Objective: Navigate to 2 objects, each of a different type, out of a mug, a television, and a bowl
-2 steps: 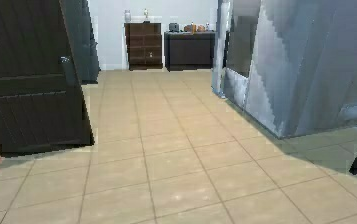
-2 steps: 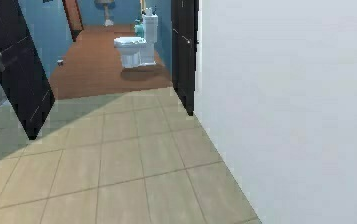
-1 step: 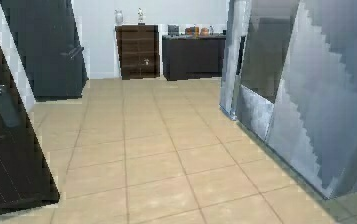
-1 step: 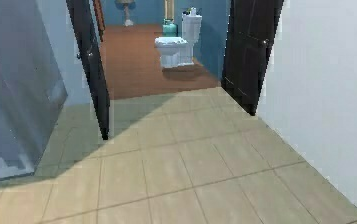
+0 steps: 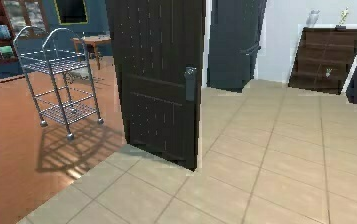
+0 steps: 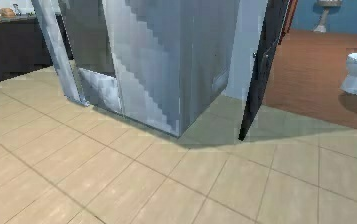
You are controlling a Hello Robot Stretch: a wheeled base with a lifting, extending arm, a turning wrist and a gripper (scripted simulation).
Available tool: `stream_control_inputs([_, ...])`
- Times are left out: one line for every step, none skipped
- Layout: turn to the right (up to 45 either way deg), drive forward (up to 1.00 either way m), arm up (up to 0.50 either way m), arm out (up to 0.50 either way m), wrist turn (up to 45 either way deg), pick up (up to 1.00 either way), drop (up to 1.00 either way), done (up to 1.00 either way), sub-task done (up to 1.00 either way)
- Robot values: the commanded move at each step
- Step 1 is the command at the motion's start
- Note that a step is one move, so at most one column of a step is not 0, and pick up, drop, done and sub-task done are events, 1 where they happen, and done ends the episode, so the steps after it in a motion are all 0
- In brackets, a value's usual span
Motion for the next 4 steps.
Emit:
stream_control_inputs([-12.0, 0.00, 0.00, 0.00, 0.0, 0.00, 0.00, 0.00, 0.00])
stream_control_inputs([0.0, 0.60, 0.00, 0.00, 0.0, 0.00, 0.00, 0.00, 0.00])
stream_control_inputs([-45.0, 0.00, 0.00, 0.00, 0.0, 0.00, 0.00, 0.00, 0.00])
stream_control_inputs([-12.0, 0.00, 0.00, 0.00, 0.0, 0.00, 0.00, 0.00, 0.00])
